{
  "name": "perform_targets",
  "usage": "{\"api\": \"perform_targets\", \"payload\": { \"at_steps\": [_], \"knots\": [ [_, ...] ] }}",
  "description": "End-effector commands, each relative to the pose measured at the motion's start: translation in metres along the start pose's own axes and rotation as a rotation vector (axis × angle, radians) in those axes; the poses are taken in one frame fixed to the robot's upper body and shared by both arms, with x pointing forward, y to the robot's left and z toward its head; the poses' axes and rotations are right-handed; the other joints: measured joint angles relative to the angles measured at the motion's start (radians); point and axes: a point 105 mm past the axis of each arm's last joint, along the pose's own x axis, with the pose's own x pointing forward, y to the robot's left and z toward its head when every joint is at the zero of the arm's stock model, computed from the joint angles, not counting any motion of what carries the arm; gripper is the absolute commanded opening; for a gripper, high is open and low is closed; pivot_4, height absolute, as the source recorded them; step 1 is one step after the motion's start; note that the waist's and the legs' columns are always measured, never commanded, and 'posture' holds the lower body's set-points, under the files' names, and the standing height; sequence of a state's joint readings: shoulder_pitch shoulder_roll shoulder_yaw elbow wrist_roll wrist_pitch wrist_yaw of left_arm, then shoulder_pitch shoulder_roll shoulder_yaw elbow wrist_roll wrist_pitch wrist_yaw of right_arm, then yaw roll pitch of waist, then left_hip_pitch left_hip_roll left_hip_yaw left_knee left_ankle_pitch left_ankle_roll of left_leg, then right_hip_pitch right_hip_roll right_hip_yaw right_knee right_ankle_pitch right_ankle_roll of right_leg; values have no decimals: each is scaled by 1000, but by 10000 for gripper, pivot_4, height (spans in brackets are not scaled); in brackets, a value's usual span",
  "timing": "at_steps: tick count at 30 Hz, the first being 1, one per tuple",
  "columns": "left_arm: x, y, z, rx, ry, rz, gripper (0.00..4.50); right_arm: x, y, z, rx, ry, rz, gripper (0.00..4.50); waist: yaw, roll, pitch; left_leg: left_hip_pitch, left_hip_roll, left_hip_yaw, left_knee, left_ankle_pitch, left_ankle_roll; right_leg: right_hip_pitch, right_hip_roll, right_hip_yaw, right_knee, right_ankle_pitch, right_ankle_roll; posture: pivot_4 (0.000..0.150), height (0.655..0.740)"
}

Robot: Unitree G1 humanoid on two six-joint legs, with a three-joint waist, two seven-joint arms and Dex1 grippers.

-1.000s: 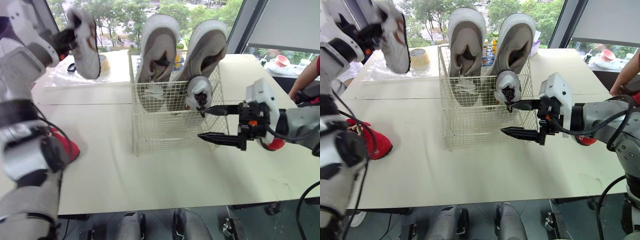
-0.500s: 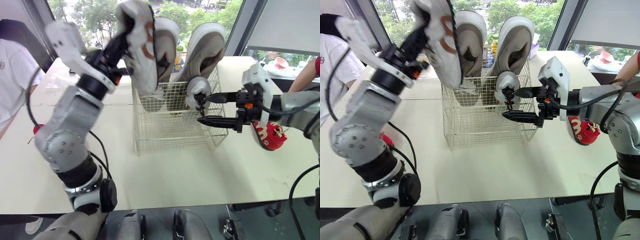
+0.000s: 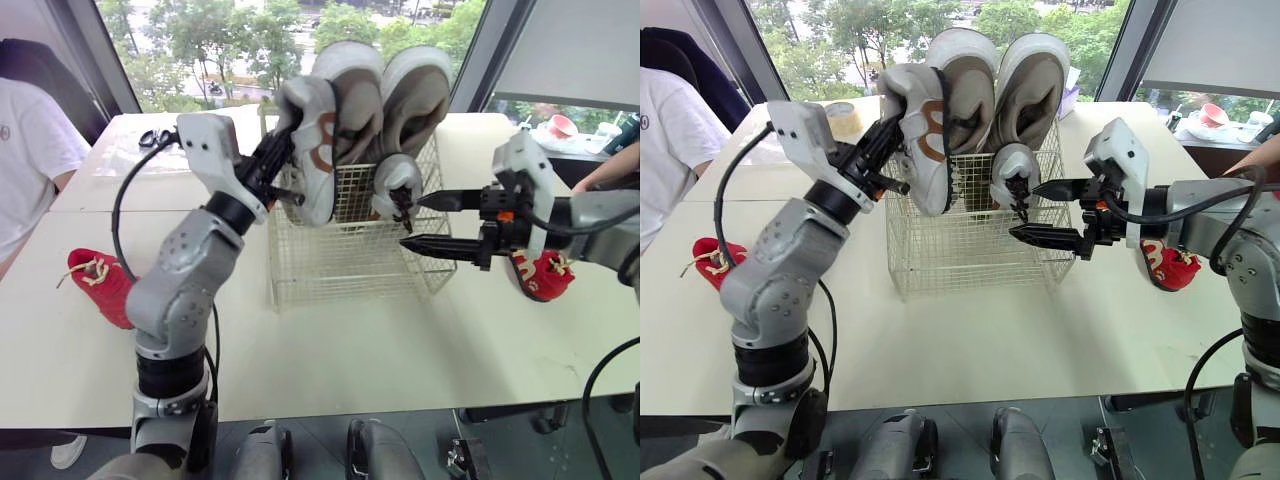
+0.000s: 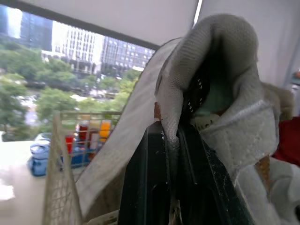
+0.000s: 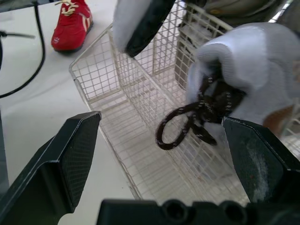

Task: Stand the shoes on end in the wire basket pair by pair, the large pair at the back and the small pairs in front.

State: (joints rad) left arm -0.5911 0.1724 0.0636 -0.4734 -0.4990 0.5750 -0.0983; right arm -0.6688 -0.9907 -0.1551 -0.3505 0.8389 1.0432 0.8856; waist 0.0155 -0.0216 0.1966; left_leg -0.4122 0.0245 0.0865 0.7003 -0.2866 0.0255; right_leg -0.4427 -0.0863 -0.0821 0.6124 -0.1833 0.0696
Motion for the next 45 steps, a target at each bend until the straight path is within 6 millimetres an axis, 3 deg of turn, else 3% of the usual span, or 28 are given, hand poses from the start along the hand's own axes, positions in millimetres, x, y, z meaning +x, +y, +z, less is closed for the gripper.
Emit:
{"api": "perform_targets", "payload": {
  "at_steps": [1, 6, 15, 17, 21, 25, 33, 36, 42, 45],
  "knots": [
    [-3, -8, -14, 161, 0, 11, 281, -6, 2, 13, -31, -42, -18, 45000, 1, 0, 0, 1, 0, 0, 0, 0, 0, 1, 0, 0, 0, 0, 0, 1500, 7400],
    [-2, -3, -11, 302, -54, 68, 281, -4, 0, 14, -23, -56, -19, 45000, 2, 1, -1, 2, 0, 0, 0, -1, 1, 2, -1, 0, 0, -2, -3, 1500, 7400],
    [-1, -15, 32, 498, -211, 74, 281, -4, -2, 12, -11, -59, -13, 45000, 0, 1, -1, 1, 0, 0, 0, -1, 2, 1, -1, 0, 0, -1, -1, 1500, 7400],
    [-2, -14, 34, 507, -210, 83, 281, -4, -2, 11, -6, -59, -10, 45000, 0, 1, -1, 1, 0, 0, 0, -1, 2, 1, -1, 0, 0, 0, 0, 1500, 7400],
    [-6, -9, 17, 512, -158, 96, 281, -4, -1, 11, -3, -63, -5, 45000, -1, 1, -1, 1, 0, 1, 0, -1, 2, 1, -1, 0, 0, 0, 0, 1500, 7400],
    [-19, 6, -18, 506, -64, 140, 281, -5, -1, 13, -5, -74, -7, 45000, -2, 2, -1, 2, 0, 1, -1, -1, 2, 1, -1, 0, 0, 0, 0, 1500, 7400],
    [-36, 16, -52, 293, 77, 164, 281, -6, -2, 10, -2, -72, -16, 45000, 0, 3, -2, 2, 1, 1, 0, -2, 2, 1, -1, 0, 0, -2, -4, 1500, 7400],
    [-41, 12, -43, 257, 75, 118, 10444, -5, -2, 9, 2, -73, -16, 45000, -2, 3, -2, 2, 1, 1, -1, -2, 2, 1, -1, 0, 0, -2, -4, 1500, 7400],
    [-59, 14, -32, 231, 177, 40, 40259, -3, -3, 4, 12, -75, -12, 45000, -3, 3, -2, 2, 1, 1, -1, -2, 2, 0, -1, 0, 0, -3, -4, 1500, 7400],
    [-70, 14, -24, 209, 235, -28, 40259, -3, -5, 2, 15, -75, -8, 45000, -2, 3, -2, 2, 1, 1, -1, -2, 3, 0, -1, 0, 0, -3, -4, 1500, 7400]
  ]
}}
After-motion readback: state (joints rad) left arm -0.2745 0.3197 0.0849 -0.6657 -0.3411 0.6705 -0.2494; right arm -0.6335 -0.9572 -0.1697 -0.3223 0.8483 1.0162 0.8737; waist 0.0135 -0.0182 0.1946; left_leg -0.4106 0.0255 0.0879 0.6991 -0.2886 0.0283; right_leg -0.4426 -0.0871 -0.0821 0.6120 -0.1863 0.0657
